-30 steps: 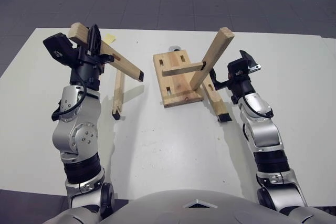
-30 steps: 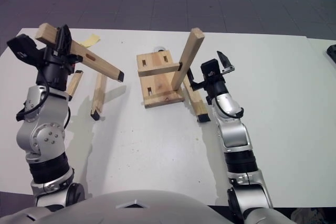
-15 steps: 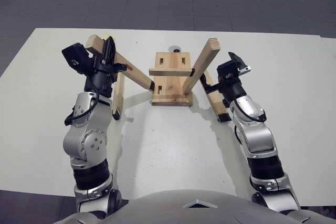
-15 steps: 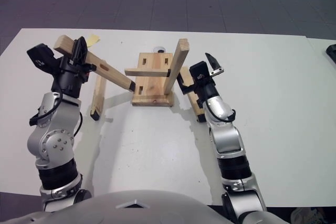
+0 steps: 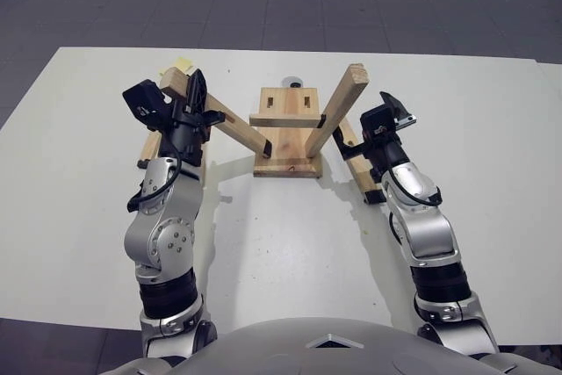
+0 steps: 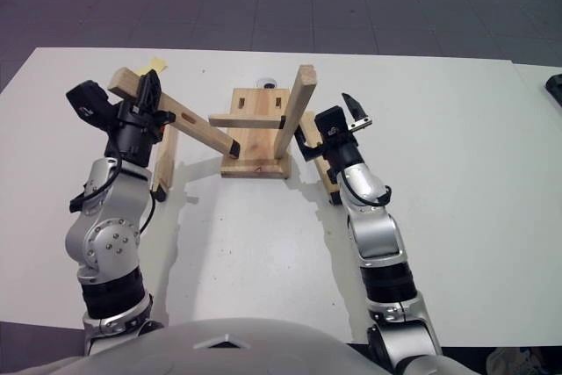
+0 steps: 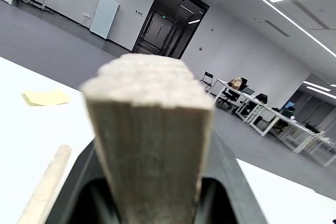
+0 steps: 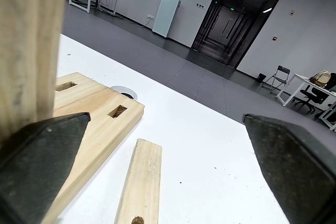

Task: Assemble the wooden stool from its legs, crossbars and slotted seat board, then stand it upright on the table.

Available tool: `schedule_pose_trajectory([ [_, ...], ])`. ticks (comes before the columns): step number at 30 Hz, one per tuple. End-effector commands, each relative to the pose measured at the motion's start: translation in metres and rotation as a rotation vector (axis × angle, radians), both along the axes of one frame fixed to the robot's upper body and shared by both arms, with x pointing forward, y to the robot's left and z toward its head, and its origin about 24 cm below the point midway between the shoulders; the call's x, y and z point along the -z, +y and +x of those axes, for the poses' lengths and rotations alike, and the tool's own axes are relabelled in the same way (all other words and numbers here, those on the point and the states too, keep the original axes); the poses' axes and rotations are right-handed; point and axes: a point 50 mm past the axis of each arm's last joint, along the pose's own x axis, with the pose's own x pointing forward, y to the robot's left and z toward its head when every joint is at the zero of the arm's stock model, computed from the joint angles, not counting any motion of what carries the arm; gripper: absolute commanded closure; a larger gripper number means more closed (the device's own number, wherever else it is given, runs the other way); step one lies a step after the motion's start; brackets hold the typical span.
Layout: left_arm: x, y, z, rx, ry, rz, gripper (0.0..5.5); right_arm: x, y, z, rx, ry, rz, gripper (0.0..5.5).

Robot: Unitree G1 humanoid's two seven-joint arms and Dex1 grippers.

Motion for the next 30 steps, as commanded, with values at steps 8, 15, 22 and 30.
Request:
schedule_pose_trajectory([
  [8, 0.008, -0.008, 0.001, -0.015, 0.068, 0.091, 4.49, -0.001, 0.002, -0.002, 0.008, 0.000, 0.005, 0.10],
  [15, 0.015, -0.024, 0.009, 0.011, 0.105, 0.216, 4.49, -0.034, -0.008, 0.000, 0.067, -0.139, 0.022, 0.10],
  [22, 0.025, -0.026, 0.008, 0.001, 0.156, 0.243, 4.49, -0.084, -0.008, -0.003, 0.068, -0.321, 0.086, 0.10],
  [30, 0.043, -0.031, 0.005, 0.044, 0.202, 0.310, 4.49, -0.125, -0.007, -0.012, 0.044, -0.462, 0.183, 0.10],
])
